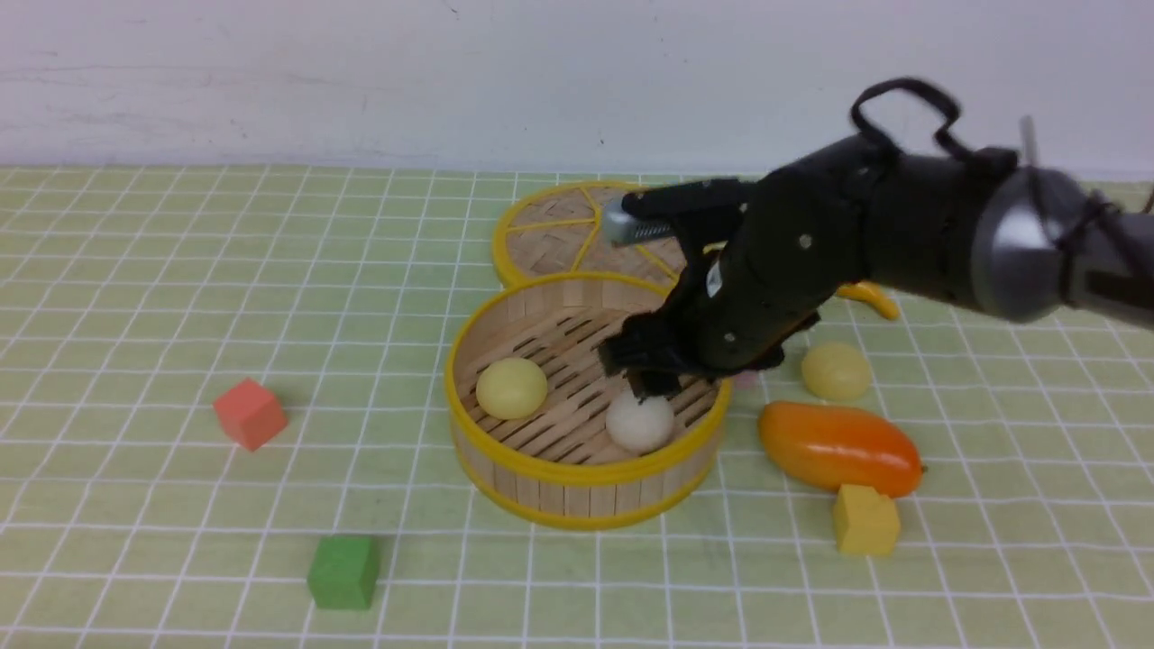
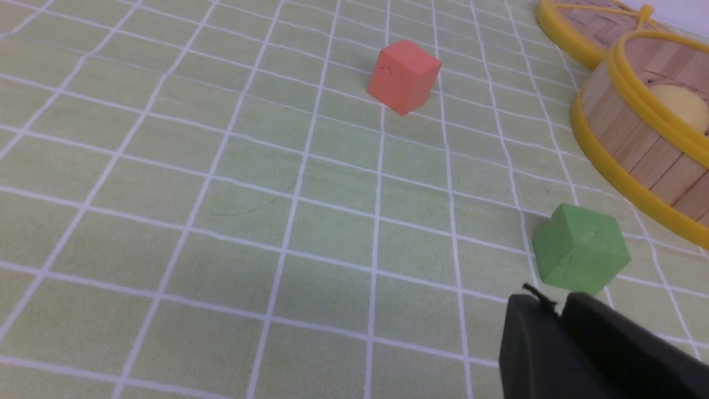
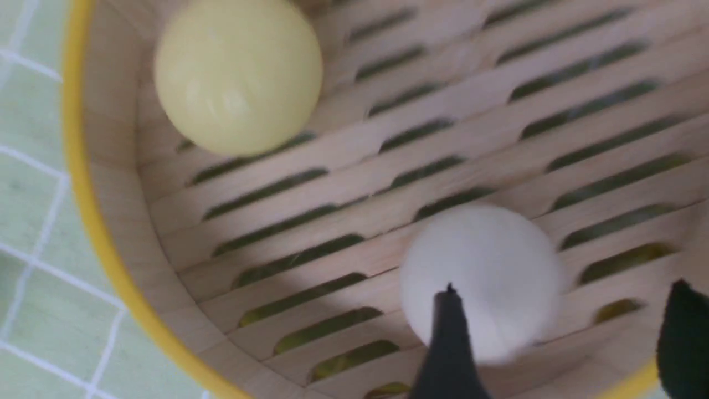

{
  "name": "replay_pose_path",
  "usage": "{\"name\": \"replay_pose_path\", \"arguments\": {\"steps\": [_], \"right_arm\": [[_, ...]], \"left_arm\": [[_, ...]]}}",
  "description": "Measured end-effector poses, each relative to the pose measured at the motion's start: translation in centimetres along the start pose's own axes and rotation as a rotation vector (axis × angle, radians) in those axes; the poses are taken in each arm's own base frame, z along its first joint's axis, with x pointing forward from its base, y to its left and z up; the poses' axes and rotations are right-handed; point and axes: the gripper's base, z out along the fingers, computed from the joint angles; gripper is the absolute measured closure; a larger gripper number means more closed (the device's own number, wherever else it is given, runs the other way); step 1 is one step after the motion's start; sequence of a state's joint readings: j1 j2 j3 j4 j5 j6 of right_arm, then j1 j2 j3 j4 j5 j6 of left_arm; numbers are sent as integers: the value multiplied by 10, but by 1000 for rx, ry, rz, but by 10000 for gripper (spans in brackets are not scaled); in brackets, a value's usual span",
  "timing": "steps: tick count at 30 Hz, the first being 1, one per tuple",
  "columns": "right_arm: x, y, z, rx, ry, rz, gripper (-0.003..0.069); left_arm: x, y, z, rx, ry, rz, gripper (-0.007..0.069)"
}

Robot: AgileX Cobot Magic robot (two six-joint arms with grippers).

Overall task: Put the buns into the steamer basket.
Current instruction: Use the right arm to put the steamed stuffed bun into the steamer, then use the right arm to grab a steamed stuffed bun

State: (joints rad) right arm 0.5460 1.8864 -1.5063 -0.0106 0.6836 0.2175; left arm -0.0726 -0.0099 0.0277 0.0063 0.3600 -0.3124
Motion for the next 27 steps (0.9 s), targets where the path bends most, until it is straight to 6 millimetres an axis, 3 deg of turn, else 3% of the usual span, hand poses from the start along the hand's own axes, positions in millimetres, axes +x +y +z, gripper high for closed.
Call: {"name": "replay_pose_path", "arguments": {"steps": [5, 9, 13, 17, 27], "right_arm": [[-17, -36, -40, 124, -117, -57, 141], [-20, -65, -40, 203, -118, -44, 142], [-18, -95, -23, 255, -85, 16, 160], [-10, -120, 9, 280, -32, 60, 200], [-1, -151, 50, 290, -46, 195, 258]], "left_arm": [[0, 0, 0, 0, 0, 0, 550], [0, 0, 0, 0, 0, 0, 546], [0, 0, 0, 0, 0, 0, 543], [0, 0, 0, 0, 0, 0, 537], [0, 0, 0, 0, 0, 0, 533]]}}
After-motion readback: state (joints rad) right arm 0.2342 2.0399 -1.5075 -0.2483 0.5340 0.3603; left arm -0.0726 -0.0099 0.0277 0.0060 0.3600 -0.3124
